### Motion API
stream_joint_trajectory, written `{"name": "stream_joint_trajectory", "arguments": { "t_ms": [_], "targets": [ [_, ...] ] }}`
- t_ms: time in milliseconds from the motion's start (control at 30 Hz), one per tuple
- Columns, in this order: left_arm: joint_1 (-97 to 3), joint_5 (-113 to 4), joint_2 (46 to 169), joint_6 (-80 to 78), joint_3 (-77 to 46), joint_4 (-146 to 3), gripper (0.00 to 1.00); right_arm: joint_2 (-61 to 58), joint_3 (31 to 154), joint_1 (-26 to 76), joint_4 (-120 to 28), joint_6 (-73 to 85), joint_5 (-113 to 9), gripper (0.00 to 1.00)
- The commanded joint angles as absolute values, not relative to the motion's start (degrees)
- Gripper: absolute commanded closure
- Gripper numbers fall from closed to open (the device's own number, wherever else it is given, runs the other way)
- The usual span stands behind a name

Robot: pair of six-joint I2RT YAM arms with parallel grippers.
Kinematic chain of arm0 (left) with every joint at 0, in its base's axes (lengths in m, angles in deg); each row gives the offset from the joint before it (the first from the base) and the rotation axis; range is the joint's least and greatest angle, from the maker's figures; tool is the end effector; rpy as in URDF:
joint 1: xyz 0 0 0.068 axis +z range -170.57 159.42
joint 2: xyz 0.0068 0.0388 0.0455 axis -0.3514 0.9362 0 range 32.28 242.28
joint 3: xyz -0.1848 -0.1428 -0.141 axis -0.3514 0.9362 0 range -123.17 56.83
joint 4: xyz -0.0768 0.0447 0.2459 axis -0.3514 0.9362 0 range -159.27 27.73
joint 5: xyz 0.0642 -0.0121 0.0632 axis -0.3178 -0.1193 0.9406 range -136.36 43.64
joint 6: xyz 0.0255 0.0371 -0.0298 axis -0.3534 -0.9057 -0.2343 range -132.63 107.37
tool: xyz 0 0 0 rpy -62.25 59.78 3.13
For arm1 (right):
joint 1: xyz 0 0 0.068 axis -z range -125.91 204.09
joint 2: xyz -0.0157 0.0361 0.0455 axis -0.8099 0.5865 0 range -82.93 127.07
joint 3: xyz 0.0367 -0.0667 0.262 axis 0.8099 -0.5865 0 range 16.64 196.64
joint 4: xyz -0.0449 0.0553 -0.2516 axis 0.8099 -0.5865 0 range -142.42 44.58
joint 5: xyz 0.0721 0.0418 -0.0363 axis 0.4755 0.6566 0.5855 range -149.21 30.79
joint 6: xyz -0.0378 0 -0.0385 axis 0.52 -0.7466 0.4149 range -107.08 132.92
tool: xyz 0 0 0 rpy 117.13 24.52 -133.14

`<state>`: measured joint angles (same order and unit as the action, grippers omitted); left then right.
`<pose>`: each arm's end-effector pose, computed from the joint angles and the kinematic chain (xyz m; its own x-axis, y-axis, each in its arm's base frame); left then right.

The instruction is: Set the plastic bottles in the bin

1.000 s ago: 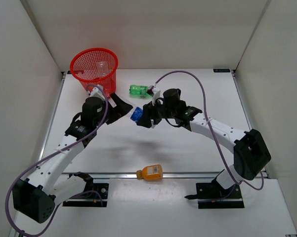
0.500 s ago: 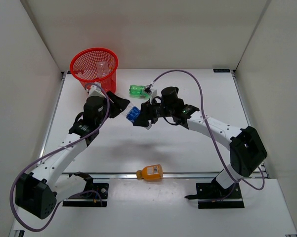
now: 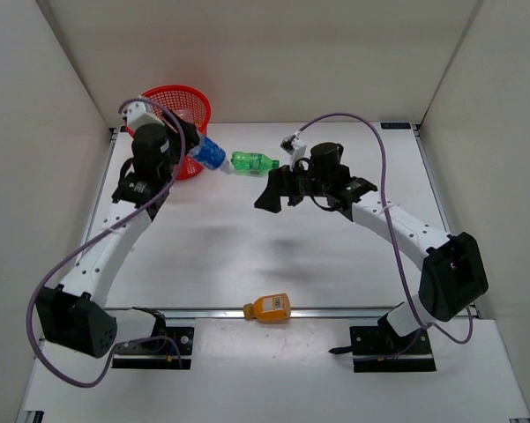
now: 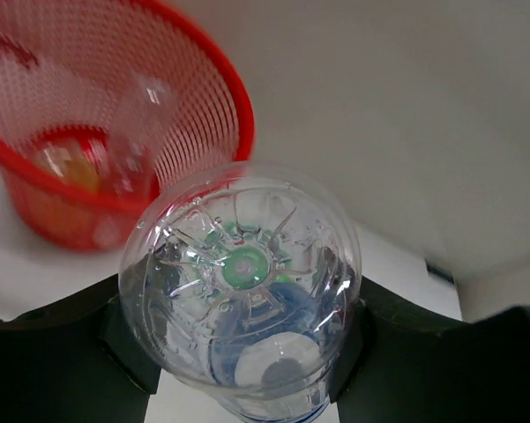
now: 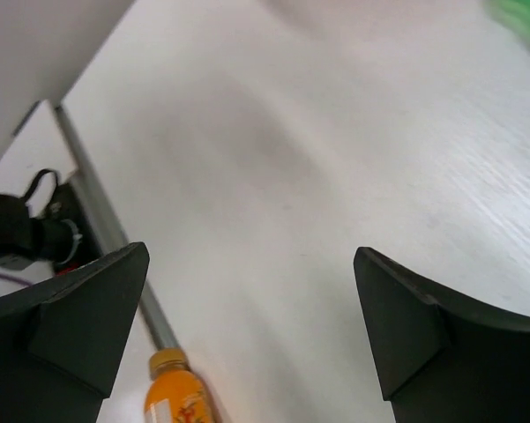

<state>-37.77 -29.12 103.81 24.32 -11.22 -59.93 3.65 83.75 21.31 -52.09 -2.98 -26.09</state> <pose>0.2801 -0.0755 0.3849 -0.1730 -0.5474 -0.8188 -0.1223 0.8368 -0.5337 0.2825 0.2050 0.3062 -0.5935 -0.1093 -0.7973 -0.7312 0.4871 0.4775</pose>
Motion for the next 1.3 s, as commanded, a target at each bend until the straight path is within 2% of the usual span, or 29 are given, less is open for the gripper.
{"name": "stream_joint_trajectory", "arguments": {
  "t_ms": [0,100,233,333,500,533,567,600,633,667,700,867,1000,1200,1267],
  "targets": [
    [-36.22,-11.16,109.25,15.78,-20.84,-63.81,0.66,2.32,86.51,23.76,-59.03,1.05,-32.93,0.01],
    [-35.08,0.09,116.19,12.00,-27.35,-68.54,0.65,2.58,86.43,27.01,-61.67,1.84,-35.48,0.01],
    [-34.90,14.60,125.60,1.03,-31.76,-82.67,0.65,4.34,88.18,28.16,-67.29,7.18,-38.11,0.00],
    [-33.50,18.68,131.93,-2.96,-34.38,-90.26,0.64,4.96,88.02,27.55,-70.55,12.29,-38.12,0.01],
    [-28.67,14.46,138.80,3.89,-40.10,-90.01,0.61,3.29,82.75,25.53,-70.99,14.85,-35.40,0.00],
    [-28.31,13.59,140.20,2.94,-39.93,-91.41,0.54,2.94,81.95,24.83,-71.17,15.37,-35.66,0.01],
    [-28.14,12.71,141.00,2.14,-40.89,-92.20,0.42,2.93,81.42,24.39,-71.43,16.25,-34.88,0.01],
    [-28.57,12.44,141.18,2.57,-42.38,-90.47,0.36,2.24,80.81,23.60,-72.21,18.43,-33.30,0.01],
    [-28.14,10.79,141.70,4.23,-43.09,-88.89,0.22,2.14,80.11,22.63,-72.57,20.89,-32.33,0.01],
    [-28.22,8.07,141.53,4.85,-43.10,-87.74,0.04,1.71,80.01,20.97,-73.79,22.57,-31.36,0.01],
    [-28.05,6.04,141.18,5.99,-43.71,-85.47,0.02,1.70,79.75,20.08,-74.50,25.46,-30.83,0.01],
    [-27.87,-4.94,136.71,7.05,-43.00,-78.08,0.01,2.49,80.80,14.81,-78.28,32.68,-28.99,0.01],
    [-28.31,-18.81,128.82,10.57,-40.21,-63.86,0.01,1.01,78.79,10.07,-76.88,37.00,-29.24,0.01],
    [-38.31,-23.94,113.18,10.13,-22.30,-47.23,0.01,-0.58,74.57,-3.82,-74.95,41.48,-34.52,0.00],
    [-39.03,-32.16,107.45,12.41,-15.02,-42.83,0.01,-0.58,73.95,-5.23,-75.12,39.74,-31.90,0.01]
  ]
}}
